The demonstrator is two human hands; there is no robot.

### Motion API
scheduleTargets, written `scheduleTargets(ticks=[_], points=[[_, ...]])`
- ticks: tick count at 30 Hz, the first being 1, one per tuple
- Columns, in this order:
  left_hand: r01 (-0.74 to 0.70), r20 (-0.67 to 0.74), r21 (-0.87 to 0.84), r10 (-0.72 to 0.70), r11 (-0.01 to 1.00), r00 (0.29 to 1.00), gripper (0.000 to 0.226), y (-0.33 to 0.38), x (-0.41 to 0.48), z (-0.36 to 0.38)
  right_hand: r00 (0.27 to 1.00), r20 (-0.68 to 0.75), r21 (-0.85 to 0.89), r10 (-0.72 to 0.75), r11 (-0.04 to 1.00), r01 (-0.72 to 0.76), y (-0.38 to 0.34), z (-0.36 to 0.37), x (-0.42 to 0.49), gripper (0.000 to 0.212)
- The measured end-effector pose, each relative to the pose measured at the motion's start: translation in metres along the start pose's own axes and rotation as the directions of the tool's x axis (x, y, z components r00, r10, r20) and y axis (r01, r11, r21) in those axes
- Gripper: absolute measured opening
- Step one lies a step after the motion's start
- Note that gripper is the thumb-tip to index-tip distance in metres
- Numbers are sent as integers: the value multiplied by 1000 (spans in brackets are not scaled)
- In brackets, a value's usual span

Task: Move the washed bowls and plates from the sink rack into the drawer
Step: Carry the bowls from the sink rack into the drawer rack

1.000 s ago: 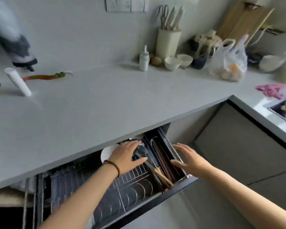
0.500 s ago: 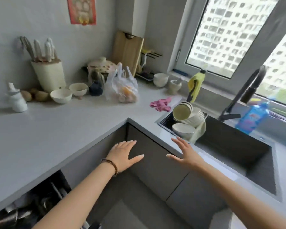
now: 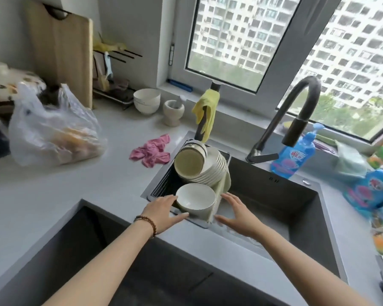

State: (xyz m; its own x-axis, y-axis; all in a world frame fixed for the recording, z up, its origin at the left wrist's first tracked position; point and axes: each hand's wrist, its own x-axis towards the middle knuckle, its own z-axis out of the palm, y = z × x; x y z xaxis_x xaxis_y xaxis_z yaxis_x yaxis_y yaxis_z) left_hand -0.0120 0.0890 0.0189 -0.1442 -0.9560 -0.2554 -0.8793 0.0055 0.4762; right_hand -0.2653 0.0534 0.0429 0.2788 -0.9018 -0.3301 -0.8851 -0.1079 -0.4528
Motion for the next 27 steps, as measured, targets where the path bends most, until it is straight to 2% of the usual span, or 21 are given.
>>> scheduleTargets(ticks=[4,9,11,13,17,19,22,23,26,27], points=[[35,67,10,-35,999,997,87,-14,54,7,998,55,22,10,1000,-11,12,4,48,86],[47,157,35,-52,998,986,95,-26,91,22,988,149,-50,-31,998,39,27,13,90,91],[46,210,46,-55,998,976,110,-27,98,27,984,173,-81,-42,995,57,32,18,100,92],[26,218,44,-35,999,975,127,-26,105,30,982,179,-118,-57,990,79,37,22,108,89],[12,171,-29,-7,1000,985,131,-28,110,33,986,124,-148,-112,980,130,42,30,117,81],[12,146,-63,-2,998,989,132,-28,109,35,987,95,-123,-132,982,143,44,34,117,87],[22,130,-147,-2,989,991,134,-28,107,32,984,47,-10,-171,985,172,44,36,113,115],[25,121,-190,-1,981,993,134,-29,106,30,984,24,13,-179,984,179,42,35,111,112],[3,54,-333,16,943,998,129,-28,105,17,985,-67,102,-161,981,168,30,29,109,82],[-12,22,-366,22,930,1000,127,-27,103,10,980,-95,127,-172,975,184,26,25,108,81]])
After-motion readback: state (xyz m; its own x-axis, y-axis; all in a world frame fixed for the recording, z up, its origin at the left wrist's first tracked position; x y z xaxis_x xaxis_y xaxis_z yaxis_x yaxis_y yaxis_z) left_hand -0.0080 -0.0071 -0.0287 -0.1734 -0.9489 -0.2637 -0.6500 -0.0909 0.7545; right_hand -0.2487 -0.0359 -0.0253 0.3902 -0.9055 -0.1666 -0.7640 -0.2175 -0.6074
